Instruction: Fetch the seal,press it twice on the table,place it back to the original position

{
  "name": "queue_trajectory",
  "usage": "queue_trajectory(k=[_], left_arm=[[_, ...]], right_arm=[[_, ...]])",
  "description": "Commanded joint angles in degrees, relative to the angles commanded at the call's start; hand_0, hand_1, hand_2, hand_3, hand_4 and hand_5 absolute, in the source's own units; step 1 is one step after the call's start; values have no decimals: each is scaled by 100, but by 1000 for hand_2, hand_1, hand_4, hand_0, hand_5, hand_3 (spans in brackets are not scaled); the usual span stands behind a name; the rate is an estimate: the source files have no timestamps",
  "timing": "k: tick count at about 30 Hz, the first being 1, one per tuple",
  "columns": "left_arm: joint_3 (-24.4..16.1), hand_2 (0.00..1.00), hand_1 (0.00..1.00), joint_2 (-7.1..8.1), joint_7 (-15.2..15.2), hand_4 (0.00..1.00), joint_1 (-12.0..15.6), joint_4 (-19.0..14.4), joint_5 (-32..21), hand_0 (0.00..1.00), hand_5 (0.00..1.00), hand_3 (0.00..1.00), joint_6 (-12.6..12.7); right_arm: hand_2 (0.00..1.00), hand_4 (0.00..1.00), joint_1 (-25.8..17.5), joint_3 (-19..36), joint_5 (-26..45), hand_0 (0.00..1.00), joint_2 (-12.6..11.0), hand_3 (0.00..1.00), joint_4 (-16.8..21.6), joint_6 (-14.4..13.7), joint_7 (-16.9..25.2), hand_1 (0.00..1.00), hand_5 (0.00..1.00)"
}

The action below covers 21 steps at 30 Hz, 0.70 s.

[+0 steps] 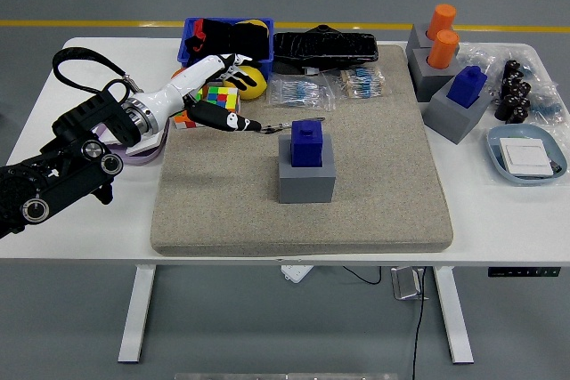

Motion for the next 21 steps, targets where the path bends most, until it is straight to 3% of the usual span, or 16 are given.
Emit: queue_trajectory(k=[21], left_arm=[[368, 673, 679, -516, 62, 998, -7, 172, 46, 816, 99, 812, 72]], right_arm=[[782, 839, 11, -8, -6, 845, -4, 751, 23, 18, 1, 780, 524]])
